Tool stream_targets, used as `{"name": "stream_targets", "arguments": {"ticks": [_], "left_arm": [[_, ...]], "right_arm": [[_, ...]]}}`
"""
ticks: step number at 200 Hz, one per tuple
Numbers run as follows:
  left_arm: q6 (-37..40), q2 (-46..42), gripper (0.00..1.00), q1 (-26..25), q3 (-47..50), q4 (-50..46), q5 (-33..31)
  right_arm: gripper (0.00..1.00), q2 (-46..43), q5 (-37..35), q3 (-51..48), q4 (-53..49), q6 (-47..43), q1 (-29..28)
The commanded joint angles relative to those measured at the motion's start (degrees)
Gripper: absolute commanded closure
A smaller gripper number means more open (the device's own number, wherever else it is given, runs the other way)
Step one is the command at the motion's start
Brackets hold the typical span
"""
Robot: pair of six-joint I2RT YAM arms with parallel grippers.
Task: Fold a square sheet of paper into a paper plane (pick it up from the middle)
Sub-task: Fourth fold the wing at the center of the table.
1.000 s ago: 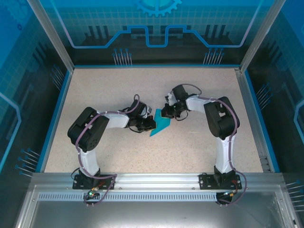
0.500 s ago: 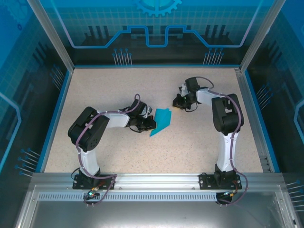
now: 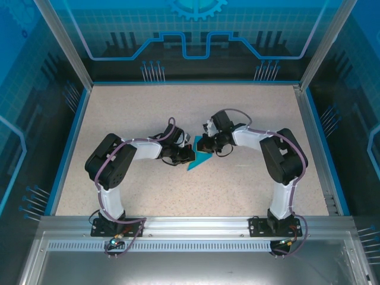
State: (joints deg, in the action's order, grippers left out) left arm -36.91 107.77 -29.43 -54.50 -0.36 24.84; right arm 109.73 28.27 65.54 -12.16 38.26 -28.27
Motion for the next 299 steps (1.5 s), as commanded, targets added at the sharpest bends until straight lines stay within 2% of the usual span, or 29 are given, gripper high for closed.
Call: {"name": "stream_targets", "arguments": {"ticks": [1,69,185,239,272,299], "left_arm": [[1.22,2.36,1.0,-0.98,0.71,-7.38,-2.34],[0.86,2.36,1.0,-1.24,0.62,-7.07,-2.34],[0.44,2.1,1.0,-1.25,0.54,-7.07,-2.6],[-0.62,0.07,1.0,-1.24,-0.26,-5.3,-0.35],[-3.75,-3.99,0.81,-1.18,1.14,1.46,3.57],[-5.48,-6.67,0.78,-1.18,3.06,4.53,4.37]], "right_arm": [[0.93,0.28,2.04,-1.17,4.66,4.3,-0.8],[0.94,2.16,2.75,-2.92,7.24,6.3,-1.17],[0.95,5.05,0.03,-4.93,7.94,7.35,0.34],[0.95,5.47,-3.95,-5.42,4.32,5.69,0.34],[0.95,5.97,-5.06,-5.0,2.69,5.23,0.41],[0.95,6.52,-5.33,-4.81,1.95,5.27,0.38]]}}
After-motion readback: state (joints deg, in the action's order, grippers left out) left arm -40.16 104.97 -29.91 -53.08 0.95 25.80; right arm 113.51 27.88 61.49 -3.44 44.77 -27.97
